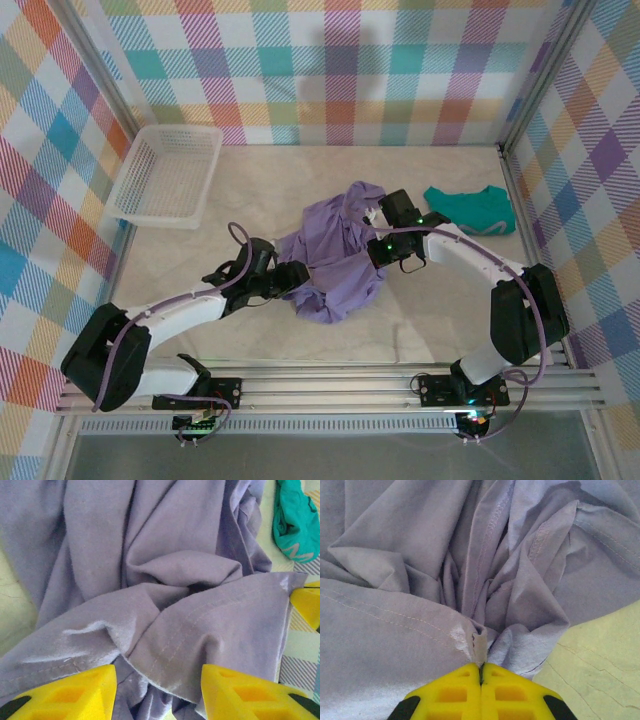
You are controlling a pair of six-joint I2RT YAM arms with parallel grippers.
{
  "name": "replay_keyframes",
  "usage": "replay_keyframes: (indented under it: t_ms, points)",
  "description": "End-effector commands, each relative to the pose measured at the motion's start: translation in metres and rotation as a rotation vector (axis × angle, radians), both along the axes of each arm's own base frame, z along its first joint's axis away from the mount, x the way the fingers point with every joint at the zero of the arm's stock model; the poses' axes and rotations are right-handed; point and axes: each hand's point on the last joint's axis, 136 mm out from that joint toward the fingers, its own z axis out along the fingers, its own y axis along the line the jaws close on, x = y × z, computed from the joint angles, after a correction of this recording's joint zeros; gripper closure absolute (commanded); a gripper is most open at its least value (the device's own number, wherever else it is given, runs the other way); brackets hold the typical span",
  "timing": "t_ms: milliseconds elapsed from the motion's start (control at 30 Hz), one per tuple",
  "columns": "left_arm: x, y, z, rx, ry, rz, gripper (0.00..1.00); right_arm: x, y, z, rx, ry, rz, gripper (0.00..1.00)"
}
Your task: Fold the inside-out t-shirt
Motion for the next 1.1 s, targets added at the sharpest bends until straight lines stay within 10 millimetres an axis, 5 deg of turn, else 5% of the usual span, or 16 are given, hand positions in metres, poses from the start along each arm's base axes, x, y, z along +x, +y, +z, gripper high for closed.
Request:
replay_keyframes:
  t_ms: [0,533,1067]
  points:
    - [-0.003,-0.005,-0.009,-0.002,0.025,0.003,0.53,-0.002,0.001,0.009,0.033,-0.016,0.002,1.00]
    - [0.002,-0.030,-0.004,-0.042,0.021,-0.033,0.68,-0.006,0.000,0.013,0.039,-0.023,0.008,1.00]
    - [0.006,-0.025,0.006,0.018,0.000,-0.035,0.73,-0.007,0.000,0.011,0.041,-0.021,0.006,1.00]
